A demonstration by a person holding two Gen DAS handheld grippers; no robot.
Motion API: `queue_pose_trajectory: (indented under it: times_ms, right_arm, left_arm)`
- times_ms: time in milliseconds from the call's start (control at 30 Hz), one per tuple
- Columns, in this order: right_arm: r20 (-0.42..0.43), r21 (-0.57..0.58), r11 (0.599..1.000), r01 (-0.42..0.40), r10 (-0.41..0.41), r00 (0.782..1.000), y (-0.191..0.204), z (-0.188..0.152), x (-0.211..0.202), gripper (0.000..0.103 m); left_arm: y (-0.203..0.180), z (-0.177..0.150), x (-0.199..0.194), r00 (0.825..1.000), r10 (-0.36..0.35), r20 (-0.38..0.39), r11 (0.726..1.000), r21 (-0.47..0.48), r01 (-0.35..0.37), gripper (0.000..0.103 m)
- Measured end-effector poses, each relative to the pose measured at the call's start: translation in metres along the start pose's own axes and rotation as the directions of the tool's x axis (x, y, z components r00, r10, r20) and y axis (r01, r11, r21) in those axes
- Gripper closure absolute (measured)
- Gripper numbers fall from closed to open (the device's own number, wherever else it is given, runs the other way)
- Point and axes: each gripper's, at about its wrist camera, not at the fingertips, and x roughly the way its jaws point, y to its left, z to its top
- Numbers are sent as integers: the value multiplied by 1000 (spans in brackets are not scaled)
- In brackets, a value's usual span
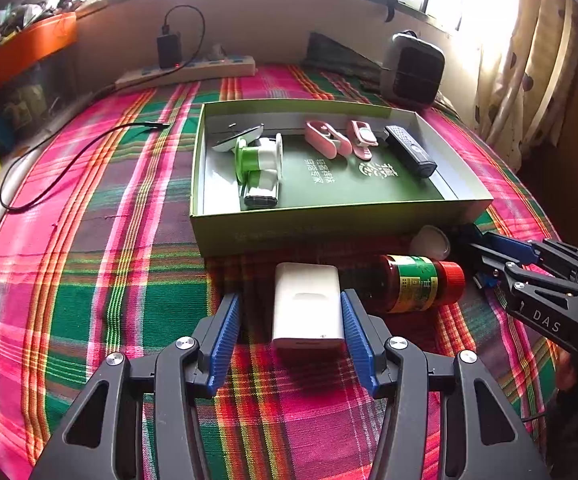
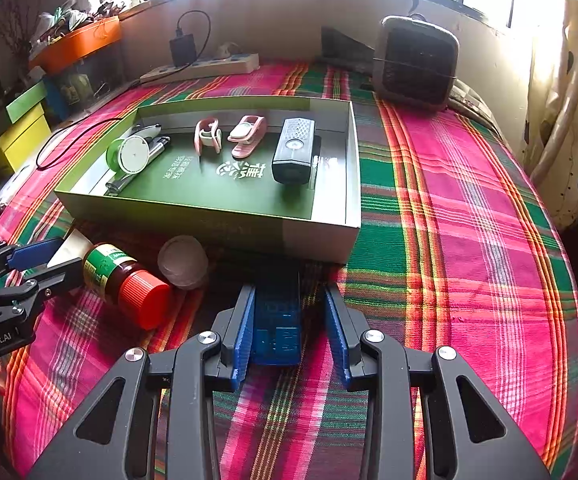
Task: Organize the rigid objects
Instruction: 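Close left gripper on white charger while right gripper holds blue device, then lift white charger with left gripper while right gripper lifts blue device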
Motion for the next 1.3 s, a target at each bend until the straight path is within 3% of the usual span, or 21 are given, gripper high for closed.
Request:
queue_pose_trajectory:
  times_ms: [167, 500, 1300]
  right_arm:
    - [4, 14, 1000, -9, 9, 1000, -2, -1, -1, 70]
    - [7, 35, 999, -4, 4, 1000, -6, -2, -3, 80]
    - [8, 41, 999, -5, 5, 1000, -8, -4, -4, 80]
  left_arm:
    - [0, 0, 0, 1000, 7, 3, 1000, 4, -7, 55]
    - [3, -2, -1, 999, 37, 14, 999, 5, -37, 70]
    - [4, -2, -1, 999, 35, 16, 999, 3, -35, 71]
